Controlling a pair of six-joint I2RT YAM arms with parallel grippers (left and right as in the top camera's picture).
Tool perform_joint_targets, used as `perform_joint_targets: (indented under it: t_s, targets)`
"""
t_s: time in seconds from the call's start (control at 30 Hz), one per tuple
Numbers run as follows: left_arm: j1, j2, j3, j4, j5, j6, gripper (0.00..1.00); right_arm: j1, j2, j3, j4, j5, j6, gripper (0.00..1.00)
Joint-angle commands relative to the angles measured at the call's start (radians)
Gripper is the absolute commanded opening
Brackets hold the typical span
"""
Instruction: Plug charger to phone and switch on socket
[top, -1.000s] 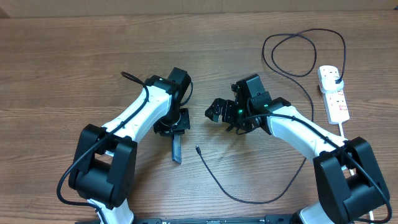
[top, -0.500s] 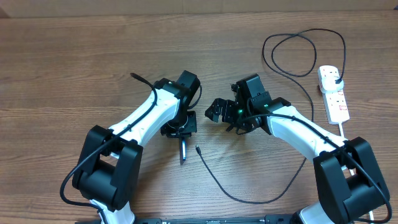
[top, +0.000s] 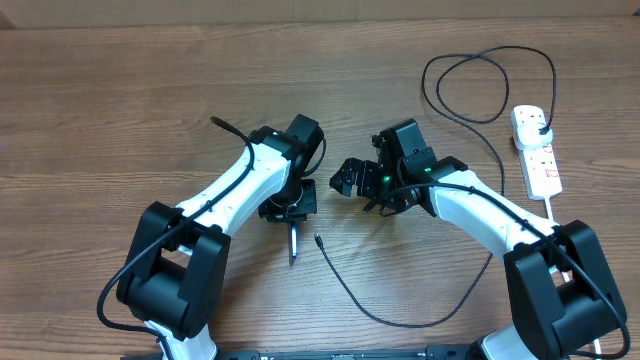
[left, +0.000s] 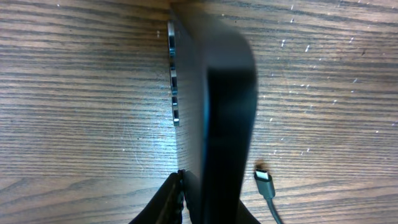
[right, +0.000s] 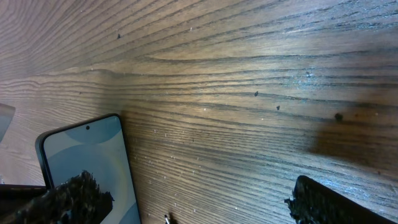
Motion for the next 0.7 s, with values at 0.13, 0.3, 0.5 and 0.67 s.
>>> perform_joint_targets:
  t_s: [0.13,0.3,0.5,0.67]
  targets:
    - [-0.003,-0.005,-0.016,0.004,-0.011,-0.021,0.2,-0.002,-0.007,-0.008,0.003,0.01,-0.008,1.0]
    - [-0.003,-0.005,-0.041,0.018,-0.011,-0.033,0.17,-0.002,-0.007,-0.008,0.003,0.01,-0.008,1.0]
    - [-0.003,-0.005,-0.047,0.023,-0.026,-0.033,0.13,-0.002,-0.007,-0.008,0.003,0.01,-0.008,1.0]
    - [-0.003,-0.005,-0.047,0.023,-0.038,-0.032,0.09,-0.002,-0.007,-0.008,0.003,0.01,-0.008,1.0]
